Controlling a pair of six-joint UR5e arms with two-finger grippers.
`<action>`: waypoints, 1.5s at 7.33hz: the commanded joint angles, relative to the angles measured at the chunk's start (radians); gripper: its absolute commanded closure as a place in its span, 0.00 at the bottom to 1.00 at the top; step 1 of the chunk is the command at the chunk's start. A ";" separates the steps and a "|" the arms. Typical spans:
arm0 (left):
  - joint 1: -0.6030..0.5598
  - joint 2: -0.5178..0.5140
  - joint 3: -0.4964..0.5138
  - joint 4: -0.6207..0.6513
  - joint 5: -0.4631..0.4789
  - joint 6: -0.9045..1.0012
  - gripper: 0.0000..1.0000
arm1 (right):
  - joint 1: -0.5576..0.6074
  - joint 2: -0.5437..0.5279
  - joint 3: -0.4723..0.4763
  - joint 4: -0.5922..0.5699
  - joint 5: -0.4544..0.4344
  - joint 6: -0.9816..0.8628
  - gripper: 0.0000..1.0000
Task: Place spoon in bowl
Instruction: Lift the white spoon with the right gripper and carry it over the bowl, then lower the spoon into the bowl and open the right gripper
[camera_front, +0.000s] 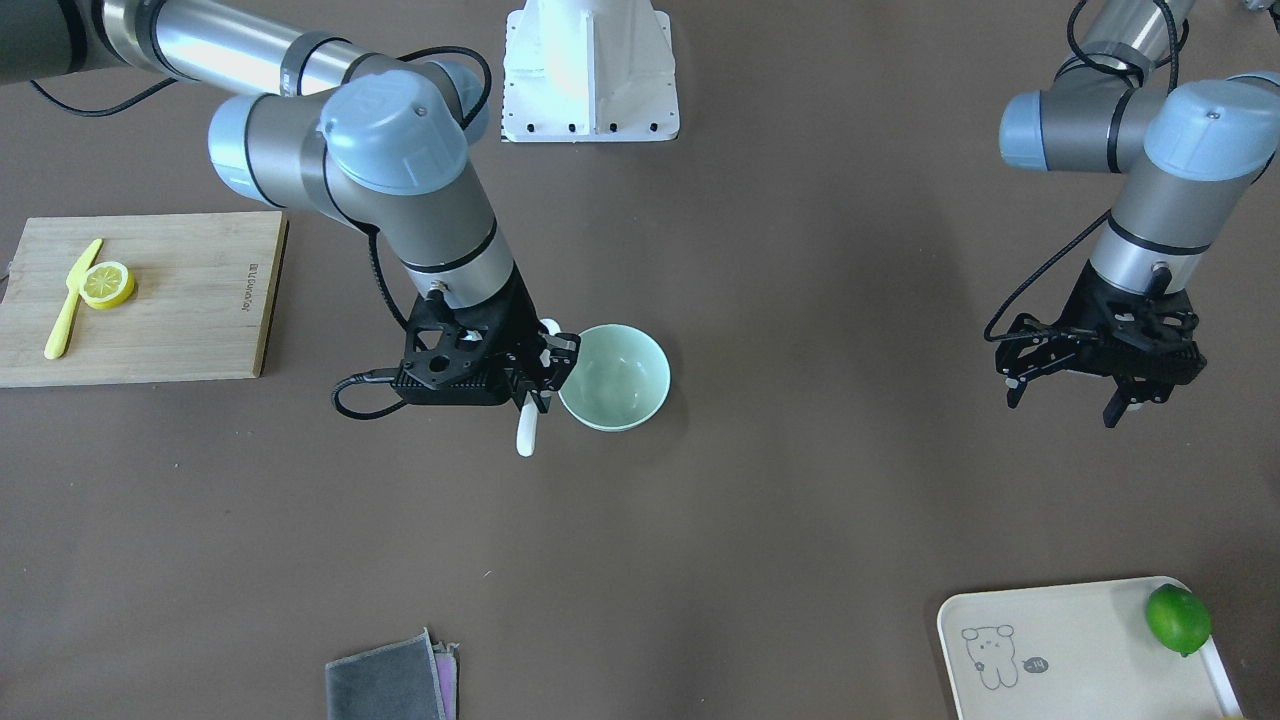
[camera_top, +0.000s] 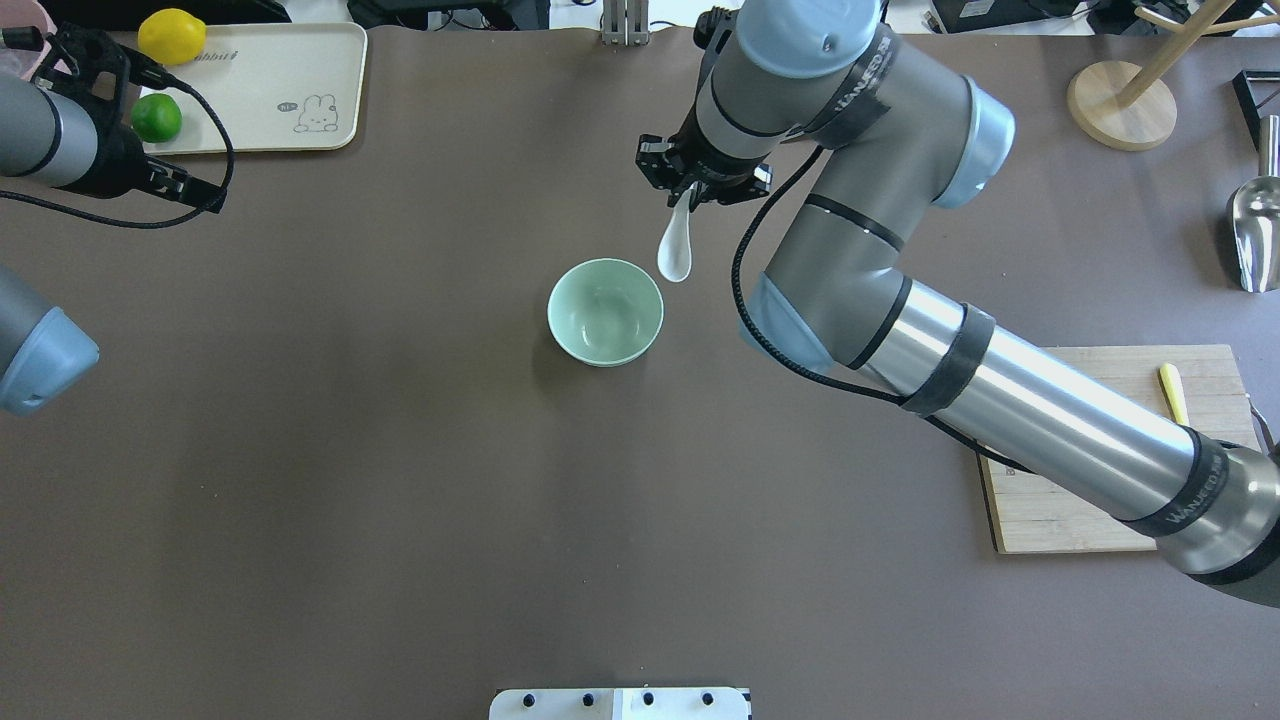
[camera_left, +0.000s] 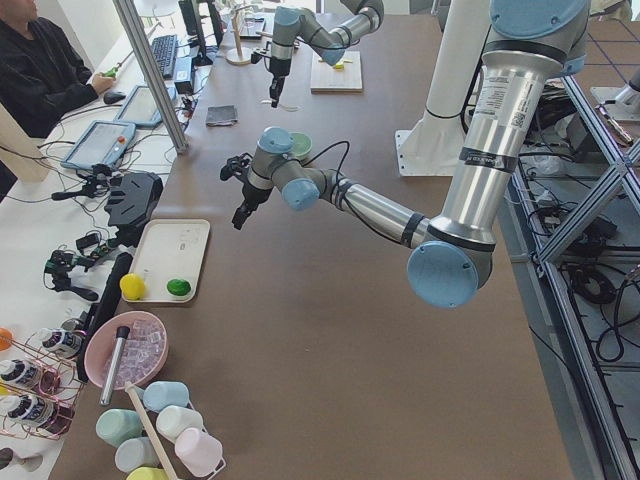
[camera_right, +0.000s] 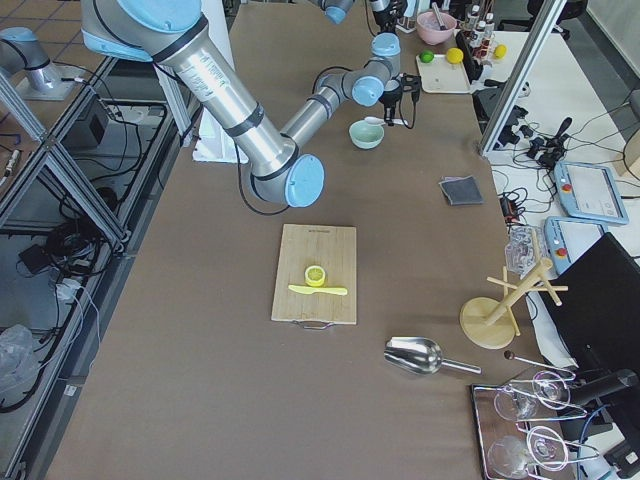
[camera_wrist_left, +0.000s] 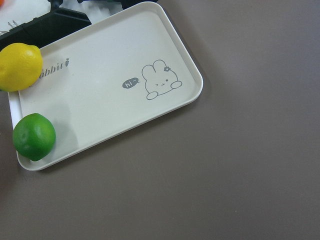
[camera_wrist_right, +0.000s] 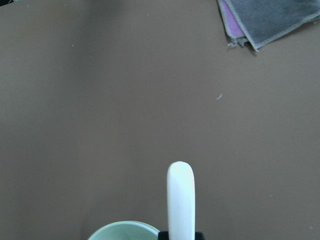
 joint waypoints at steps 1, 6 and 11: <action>-0.001 -0.001 0.020 -0.002 0.000 -0.001 0.02 | -0.063 0.032 -0.045 0.037 -0.102 0.009 1.00; -0.003 -0.030 0.073 -0.002 0.000 -0.001 0.02 | -0.144 0.047 -0.159 0.197 -0.313 0.004 1.00; -0.004 -0.030 0.091 -0.003 -0.001 -0.001 0.02 | -0.187 0.058 -0.175 0.207 -0.317 0.015 1.00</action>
